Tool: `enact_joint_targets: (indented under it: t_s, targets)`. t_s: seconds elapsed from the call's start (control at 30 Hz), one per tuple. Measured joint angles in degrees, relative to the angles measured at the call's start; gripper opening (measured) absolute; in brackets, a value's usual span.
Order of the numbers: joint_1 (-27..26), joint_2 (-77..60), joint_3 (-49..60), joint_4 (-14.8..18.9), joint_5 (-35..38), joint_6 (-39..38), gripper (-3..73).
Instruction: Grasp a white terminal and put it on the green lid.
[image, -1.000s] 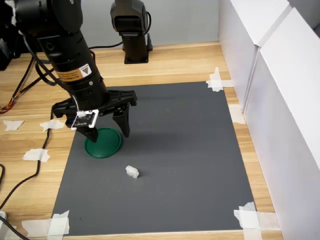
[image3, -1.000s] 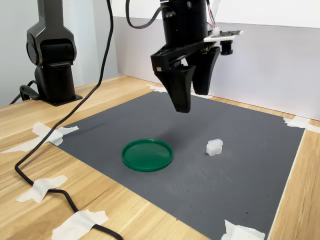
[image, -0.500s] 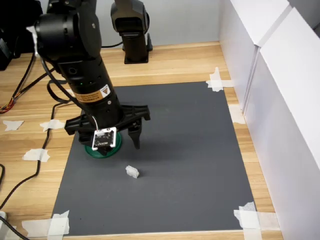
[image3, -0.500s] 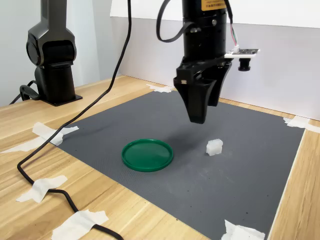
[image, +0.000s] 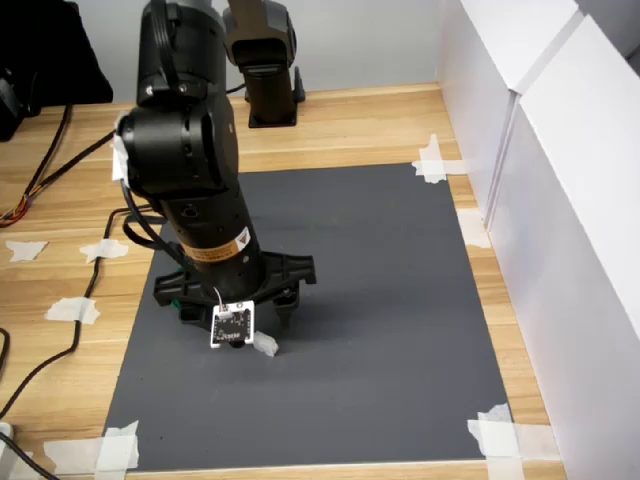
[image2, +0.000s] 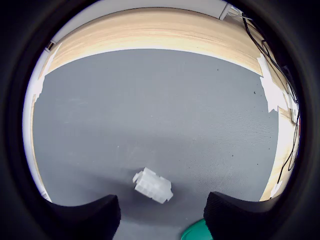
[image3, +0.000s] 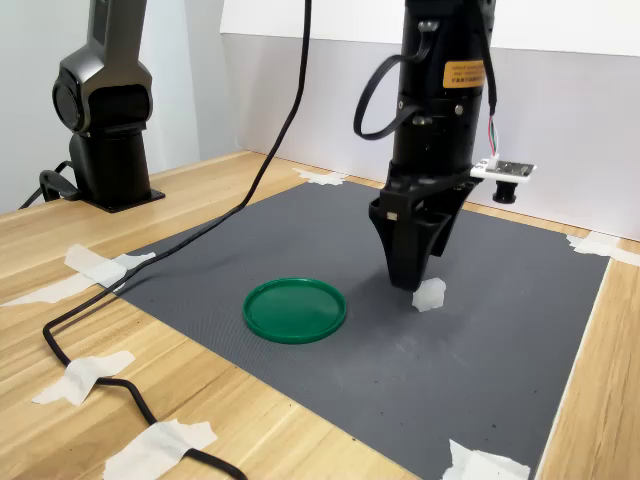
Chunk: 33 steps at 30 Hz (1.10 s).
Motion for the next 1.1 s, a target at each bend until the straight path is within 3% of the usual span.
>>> enact_joint_targets:
  t_s: [0.43,0.57,0.67,0.9,1.1]
  targets:
    - [0.0,4.3,-3.0,0.0,-1.1,0.0,70.9]
    - [0.0,4.9,-3.0,0.0,-1.1,0.0,67.1]
    - [0.0,5.0,-3.0,0.4,-1.0,0.0,60.0]
    - [0.0,5.1,-3.1,1.2,-1.0,0.4,28.6]
    - [0.0,5.1,-3.2,1.2,-0.8,0.9,27.3]
